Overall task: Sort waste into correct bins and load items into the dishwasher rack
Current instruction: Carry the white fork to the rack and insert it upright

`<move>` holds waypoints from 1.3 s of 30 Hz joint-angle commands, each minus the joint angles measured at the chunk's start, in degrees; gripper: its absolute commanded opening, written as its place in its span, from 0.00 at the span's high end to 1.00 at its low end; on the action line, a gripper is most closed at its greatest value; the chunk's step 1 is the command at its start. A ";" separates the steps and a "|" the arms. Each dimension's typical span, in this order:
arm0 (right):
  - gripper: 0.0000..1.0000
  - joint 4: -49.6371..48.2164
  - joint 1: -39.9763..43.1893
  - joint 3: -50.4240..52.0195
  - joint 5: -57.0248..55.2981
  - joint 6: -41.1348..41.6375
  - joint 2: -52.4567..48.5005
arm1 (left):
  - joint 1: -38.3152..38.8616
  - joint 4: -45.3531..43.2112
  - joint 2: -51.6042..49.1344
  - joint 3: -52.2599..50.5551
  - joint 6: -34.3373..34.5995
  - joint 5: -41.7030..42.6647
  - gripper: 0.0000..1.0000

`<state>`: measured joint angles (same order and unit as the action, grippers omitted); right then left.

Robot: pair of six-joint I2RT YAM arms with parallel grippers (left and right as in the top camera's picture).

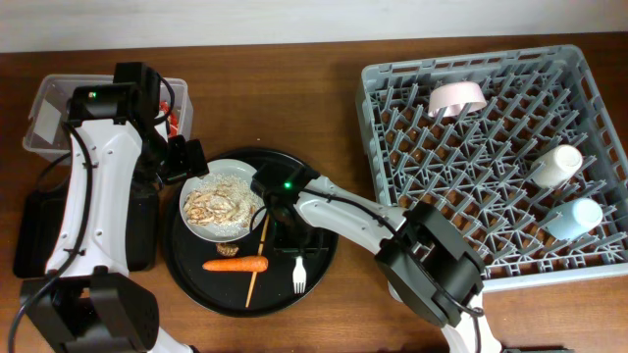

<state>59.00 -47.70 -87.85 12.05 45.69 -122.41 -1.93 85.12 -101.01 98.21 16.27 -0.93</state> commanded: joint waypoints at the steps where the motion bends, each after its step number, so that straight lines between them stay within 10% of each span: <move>1: 0.96 1.22 0.92 0.02 -2.25 -4.39 3.91 | -0.09 0.26 1.77 0.44 0.15 -0.57 0.01; 23: 0.96 18.67 28.81 0.26 -12.52 -31.93 25.99 | -0.09 0.87 1.77 0.44 0.15 -0.59 0.01; 34: 0.95 9.57 29.77 9.99 -12.76 -36.28 25.29 | -0.09 0.94 1.77 0.44 0.15 -0.57 0.01; 39: 0.80 8.04 29.77 11.45 -12.74 -36.26 25.29 | -0.09 0.94 1.77 0.44 0.15 -0.55 0.01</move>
<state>67.44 -17.67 -76.77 -0.21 9.91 -97.03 -1.93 85.97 -101.01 98.21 16.27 -0.93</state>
